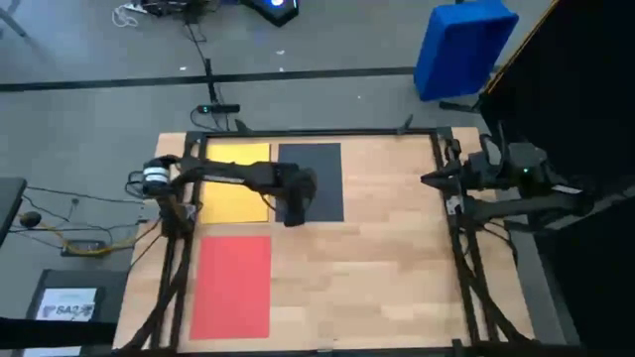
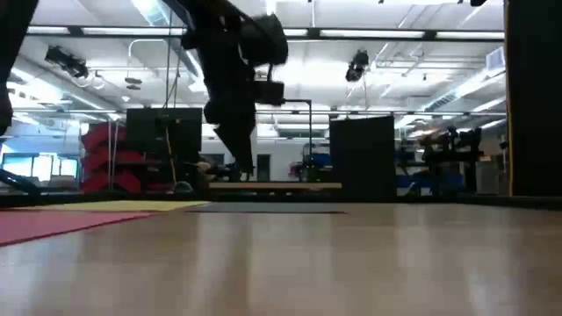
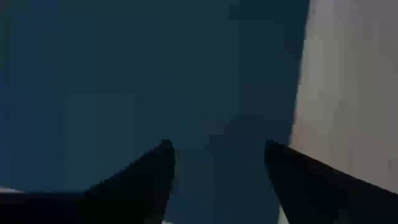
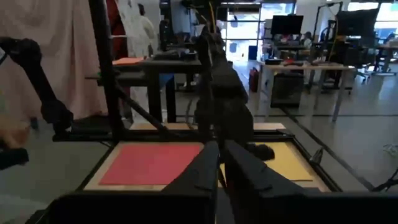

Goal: Organize paper
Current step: Put the black paper to the top right of the table

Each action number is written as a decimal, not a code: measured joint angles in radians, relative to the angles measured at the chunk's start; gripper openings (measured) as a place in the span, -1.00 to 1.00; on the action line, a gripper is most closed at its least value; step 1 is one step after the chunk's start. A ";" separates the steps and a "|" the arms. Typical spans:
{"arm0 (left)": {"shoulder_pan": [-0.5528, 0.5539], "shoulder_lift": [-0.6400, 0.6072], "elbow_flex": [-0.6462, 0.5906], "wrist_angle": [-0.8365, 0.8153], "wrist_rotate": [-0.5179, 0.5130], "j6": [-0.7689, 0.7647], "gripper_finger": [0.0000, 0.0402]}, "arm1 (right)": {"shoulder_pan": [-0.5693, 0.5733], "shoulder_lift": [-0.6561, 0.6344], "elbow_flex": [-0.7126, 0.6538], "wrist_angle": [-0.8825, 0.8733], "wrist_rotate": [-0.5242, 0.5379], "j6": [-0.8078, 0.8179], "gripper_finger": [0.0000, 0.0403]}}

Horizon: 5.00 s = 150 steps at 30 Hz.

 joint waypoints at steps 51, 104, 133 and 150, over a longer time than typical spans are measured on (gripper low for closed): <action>0.014 0.035 -0.130 0.093 0.039 -0.061 0.05 | 0.000 0.000 0.000 0.000 0.000 0.000 -0.99; -0.080 0.034 -0.120 -0.116 -0.002 -0.051 0.09 | 0.000 0.000 0.000 0.000 0.000 0.000 -0.99; -0.098 0.035 -0.121 -0.107 0.013 -0.117 -0.49 | 0.000 0.000 0.000 0.000 0.000 0.000 -0.99; -0.097 0.036 -0.119 -0.121 0.062 -0.137 -0.49 | 0.000 0.000 0.000 0.075 0.000 -0.001 -0.99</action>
